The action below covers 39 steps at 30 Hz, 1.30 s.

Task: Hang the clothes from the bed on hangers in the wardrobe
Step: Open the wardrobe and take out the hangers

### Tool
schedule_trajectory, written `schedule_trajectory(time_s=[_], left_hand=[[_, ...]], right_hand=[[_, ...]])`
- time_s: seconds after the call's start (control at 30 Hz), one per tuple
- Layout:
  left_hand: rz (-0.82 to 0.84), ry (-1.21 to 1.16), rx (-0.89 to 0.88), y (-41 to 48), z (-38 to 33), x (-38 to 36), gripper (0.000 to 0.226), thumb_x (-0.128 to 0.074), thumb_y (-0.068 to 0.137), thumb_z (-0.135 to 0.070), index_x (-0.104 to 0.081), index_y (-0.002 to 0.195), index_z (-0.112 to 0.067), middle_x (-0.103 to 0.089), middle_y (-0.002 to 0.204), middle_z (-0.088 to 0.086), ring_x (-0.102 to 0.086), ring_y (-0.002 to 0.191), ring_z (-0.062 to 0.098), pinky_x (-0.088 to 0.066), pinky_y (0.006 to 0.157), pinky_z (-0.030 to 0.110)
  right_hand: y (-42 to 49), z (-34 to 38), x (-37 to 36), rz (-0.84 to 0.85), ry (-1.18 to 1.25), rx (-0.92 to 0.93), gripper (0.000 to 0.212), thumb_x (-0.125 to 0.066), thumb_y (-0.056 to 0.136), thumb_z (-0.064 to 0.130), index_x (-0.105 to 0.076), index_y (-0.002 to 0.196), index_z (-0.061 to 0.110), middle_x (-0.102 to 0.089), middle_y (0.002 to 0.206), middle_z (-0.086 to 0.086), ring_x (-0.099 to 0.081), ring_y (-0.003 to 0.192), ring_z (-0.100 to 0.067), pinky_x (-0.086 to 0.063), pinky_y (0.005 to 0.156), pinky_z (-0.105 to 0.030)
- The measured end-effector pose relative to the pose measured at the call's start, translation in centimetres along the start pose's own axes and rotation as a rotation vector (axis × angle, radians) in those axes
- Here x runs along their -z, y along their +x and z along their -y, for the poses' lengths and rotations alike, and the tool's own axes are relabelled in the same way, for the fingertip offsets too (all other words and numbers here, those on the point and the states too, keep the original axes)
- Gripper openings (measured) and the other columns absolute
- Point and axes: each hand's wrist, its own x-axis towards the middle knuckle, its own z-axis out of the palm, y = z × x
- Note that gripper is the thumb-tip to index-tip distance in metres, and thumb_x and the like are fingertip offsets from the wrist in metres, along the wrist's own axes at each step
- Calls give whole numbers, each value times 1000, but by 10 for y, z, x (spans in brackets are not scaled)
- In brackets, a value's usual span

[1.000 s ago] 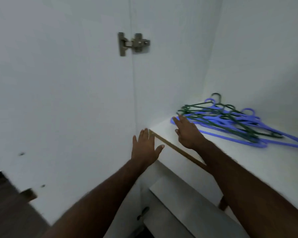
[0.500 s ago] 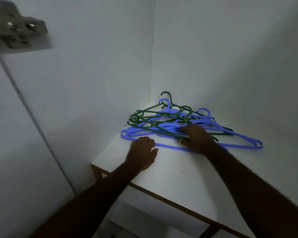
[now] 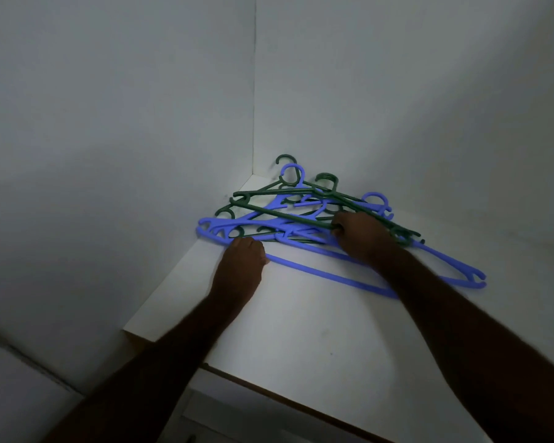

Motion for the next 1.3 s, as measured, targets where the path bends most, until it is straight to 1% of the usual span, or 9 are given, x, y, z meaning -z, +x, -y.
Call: schedule_trajectory(time_s=[0.13, 0.27, 0.43, 0.57, 0.7, 0.8, 0.93, 1.07, 1.3], left_hand=[[19, 49, 93, 11, -3, -1, 32, -92, 56, -11, -63, 69, -11, -62, 64, 4, -61, 60, 27, -51, 52, 33], [28, 23, 160, 20, -6, -5, 16, -75, 82, -17, -66, 89, -5, -67, 85, 12, -61, 86, 34, -46, 71, 40], [34, 92, 89, 22, -3, -9, 23, -86, 68, -19, -66, 75, -10, -66, 71, 6, -63, 71, 32, -49, 61, 37], [-106, 176, 18, 23, -8, -2, 33, -94, 53, -25, -63, 62, -18, -60, 58, -4, -60, 57, 20, -43, 55, 28], [-190, 220, 14, 27, -13, -2, 32, -93, 54, -28, -63, 60, -19, -59, 58, -5, -60, 57, 20, -32, 61, 28], [-299, 220, -46, 26, -9, -8, 29, -91, 60, -24, -64, 65, -15, -62, 64, 0, -60, 65, 23, -31, 65, 30], [-458, 155, -78, 25, -5, -13, 19, -58, 83, -27, -64, 80, -10, -59, 80, 9, -50, 77, 26, -38, 68, 33], [-395, 131, -31, 24, -3, -13, 18, -67, 81, -25, -64, 86, -8, -60, 84, 11, -58, 76, 32, -48, 65, 37], [-142, 191, 79, 34, 3, -25, 51, -92, 58, -21, -71, 101, -6, -69, 97, 14, -68, 86, 32, -55, 72, 40]], right_hand=[[-4, 1, -3, 42, -25, 33, 14, -53, 93, 20, -63, 94, 10, -66, 96, -10, -60, 90, -29, -36, 66, -29], [-6, 2, -11, 146, -58, 45, 20, -63, 91, 28, -61, 104, 13, -56, 111, -9, -56, 102, -28, -42, 79, -33], [-6, 2, -17, 52, -64, 39, 18, -48, 96, 12, -58, 109, 8, -56, 113, -14, -58, 100, -32, -38, 74, -33], [-7, 2, -7, 15, 37, 84, 14, -51, 96, 22, -56, 107, 14, -65, 99, -11, -60, 93, -32, -40, 70, -33], [-12, 6, 1, 238, 146, 101, 32, -70, 86, 45, -53, 94, 20, -55, 80, 3, -53, 75, -17, -36, 66, -30], [-12, 9, -8, 237, 39, 126, 28, -68, 88, 42, -51, 86, 19, -62, 93, -6, -57, 90, -24, -32, 68, -29], [-6, 5, 7, 37, -63, 145, 19, -61, 92, 33, -64, 101, 16, -68, 103, -9, -62, 101, -29, -42, 77, -32], [-2, 4, 27, -127, -67, 124, 18, -61, 93, 31, -66, 101, 15, -69, 100, -12, -62, 99, -32, -44, 76, -35], [-10, -12, 13, -85, 55, 90, 16, -66, 90, 27, -68, 94, 12, -70, 96, -10, -63, 96, -29, -41, 73, -33]])
